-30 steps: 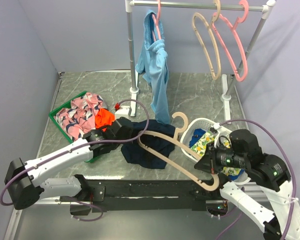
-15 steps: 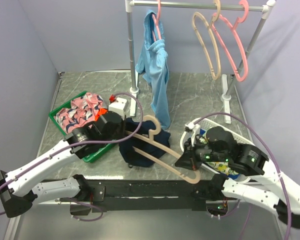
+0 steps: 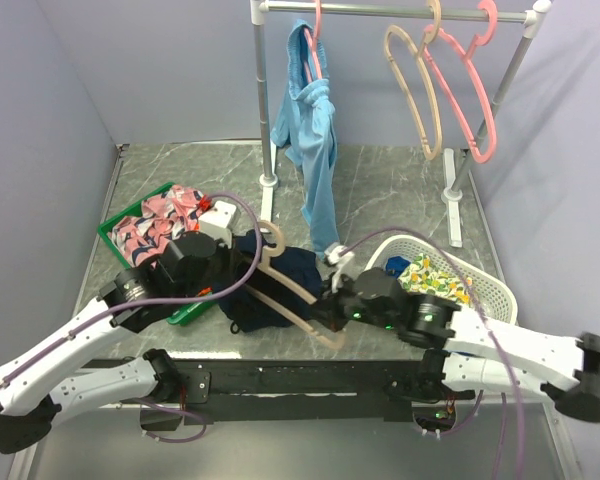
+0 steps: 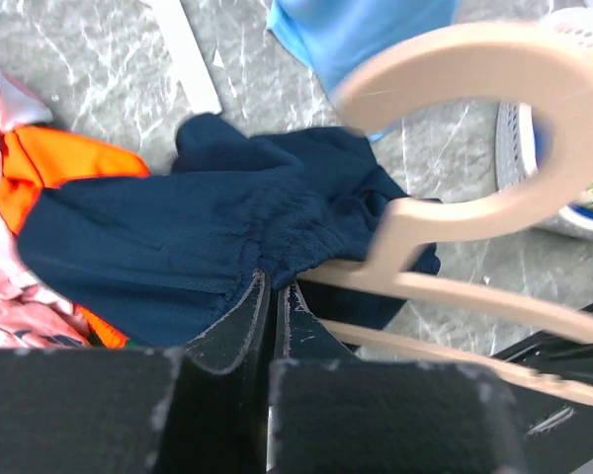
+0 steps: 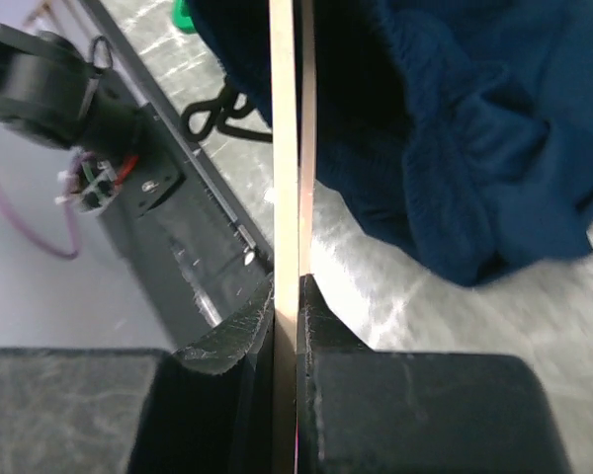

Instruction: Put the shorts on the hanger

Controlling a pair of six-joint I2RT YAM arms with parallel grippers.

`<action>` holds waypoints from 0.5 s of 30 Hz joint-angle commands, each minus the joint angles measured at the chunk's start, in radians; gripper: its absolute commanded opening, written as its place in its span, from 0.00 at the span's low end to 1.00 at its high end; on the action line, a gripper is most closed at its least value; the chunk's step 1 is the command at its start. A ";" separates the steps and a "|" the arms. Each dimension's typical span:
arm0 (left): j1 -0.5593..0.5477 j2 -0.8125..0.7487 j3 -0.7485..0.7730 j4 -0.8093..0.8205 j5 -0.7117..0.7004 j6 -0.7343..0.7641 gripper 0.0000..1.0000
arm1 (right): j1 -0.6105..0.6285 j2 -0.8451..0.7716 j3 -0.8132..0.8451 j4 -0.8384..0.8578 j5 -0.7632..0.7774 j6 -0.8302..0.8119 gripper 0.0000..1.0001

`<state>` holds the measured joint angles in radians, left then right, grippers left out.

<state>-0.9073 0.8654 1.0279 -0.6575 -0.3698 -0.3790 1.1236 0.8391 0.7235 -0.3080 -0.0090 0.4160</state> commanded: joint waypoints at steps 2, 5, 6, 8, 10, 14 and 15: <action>-0.004 -0.031 -0.028 0.070 0.059 -0.038 0.17 | 0.099 0.109 -0.061 0.437 0.190 -0.025 0.00; -0.004 -0.037 -0.031 0.059 0.032 -0.043 0.47 | 0.123 0.135 -0.062 0.468 0.228 -0.032 0.00; -0.005 -0.043 -0.028 0.058 0.023 -0.050 0.58 | 0.127 0.143 -0.065 0.475 0.237 -0.036 0.00; -0.004 -0.068 -0.020 0.071 0.026 -0.047 0.58 | 0.127 0.153 -0.068 0.481 0.242 -0.042 0.00; -0.005 -0.091 -0.022 0.090 0.061 -0.032 0.52 | 0.128 0.164 -0.068 0.489 0.245 -0.046 0.00; -0.004 -0.160 -0.074 0.185 0.179 -0.008 0.50 | 0.128 0.186 -0.065 0.492 0.239 -0.049 0.00; -0.005 -0.167 -0.083 0.200 0.198 -0.009 0.55 | 0.128 0.187 -0.065 0.494 0.238 -0.048 0.00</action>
<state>-0.9085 0.7483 0.9787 -0.5800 -0.2775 -0.4057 1.2442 1.0267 0.6460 0.0399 0.1875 0.3874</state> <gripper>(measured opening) 0.503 0.117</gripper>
